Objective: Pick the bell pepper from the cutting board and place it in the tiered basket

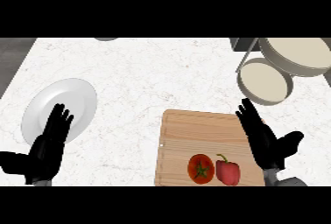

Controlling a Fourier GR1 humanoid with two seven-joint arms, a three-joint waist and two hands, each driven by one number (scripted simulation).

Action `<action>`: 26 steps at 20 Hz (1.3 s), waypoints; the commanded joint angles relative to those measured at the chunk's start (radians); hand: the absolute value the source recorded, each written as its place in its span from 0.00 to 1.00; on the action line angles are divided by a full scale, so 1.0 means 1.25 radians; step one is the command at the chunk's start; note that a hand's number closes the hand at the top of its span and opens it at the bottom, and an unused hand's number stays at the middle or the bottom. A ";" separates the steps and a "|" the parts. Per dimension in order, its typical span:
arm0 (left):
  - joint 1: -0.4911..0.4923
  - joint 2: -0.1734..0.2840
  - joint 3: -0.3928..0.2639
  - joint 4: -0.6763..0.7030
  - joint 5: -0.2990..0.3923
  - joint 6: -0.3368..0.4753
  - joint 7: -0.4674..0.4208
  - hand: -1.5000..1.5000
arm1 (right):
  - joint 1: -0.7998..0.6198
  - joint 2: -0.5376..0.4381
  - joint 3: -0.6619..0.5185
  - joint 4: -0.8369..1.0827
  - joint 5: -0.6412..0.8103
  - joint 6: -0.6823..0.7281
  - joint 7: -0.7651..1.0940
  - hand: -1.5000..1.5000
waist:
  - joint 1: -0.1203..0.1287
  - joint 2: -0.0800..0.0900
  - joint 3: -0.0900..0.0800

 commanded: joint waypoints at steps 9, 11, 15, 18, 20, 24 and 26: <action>-0.019 0.167 0.038 0.024 -0.168 0.068 0.023 0.50 | 0.227 0.000 -0.182 -0.033 0.221 -0.453 -0.130 0.00 | -0.129 -0.013 -0.027; -0.038 0.184 0.041 0.021 -0.176 0.069 0.048 0.50 | 0.285 0.069 -0.181 -0.101 0.246 -0.553 -0.175 0.00 | -0.111 -0.021 -0.025; -0.067 0.159 -0.017 0.007 -0.218 0.086 0.091 0.50 | 0.451 0.123 -0.068 -0.277 0.360 -0.667 -0.206 0.00 | -0.067 -0.016 -0.026; -0.079 0.188 0.006 0.006 -0.199 0.052 0.094 0.50 | 0.624 0.065 0.004 -0.364 0.432 -0.659 -0.161 0.00 | -0.047 -0.013 -0.028; -0.109 0.173 -0.009 0.022 -0.217 0.062 0.085 0.50 | 0.665 0.029 0.065 -0.360 0.498 -0.646 -0.088 0.00 | -0.032 0.002 -0.032; -0.142 0.165 -0.028 0.005 -0.226 0.059 0.102 0.50 | 0.789 -0.063 0.094 -0.389 0.593 -0.615 0.014 0.00 | -0.002 0.015 -0.033; -0.146 0.154 -0.043 0.014 -0.243 0.068 0.102 0.50 | 0.843 -0.083 0.118 -0.432 0.637 -0.603 0.067 0.00 | 0.007 0.020 -0.034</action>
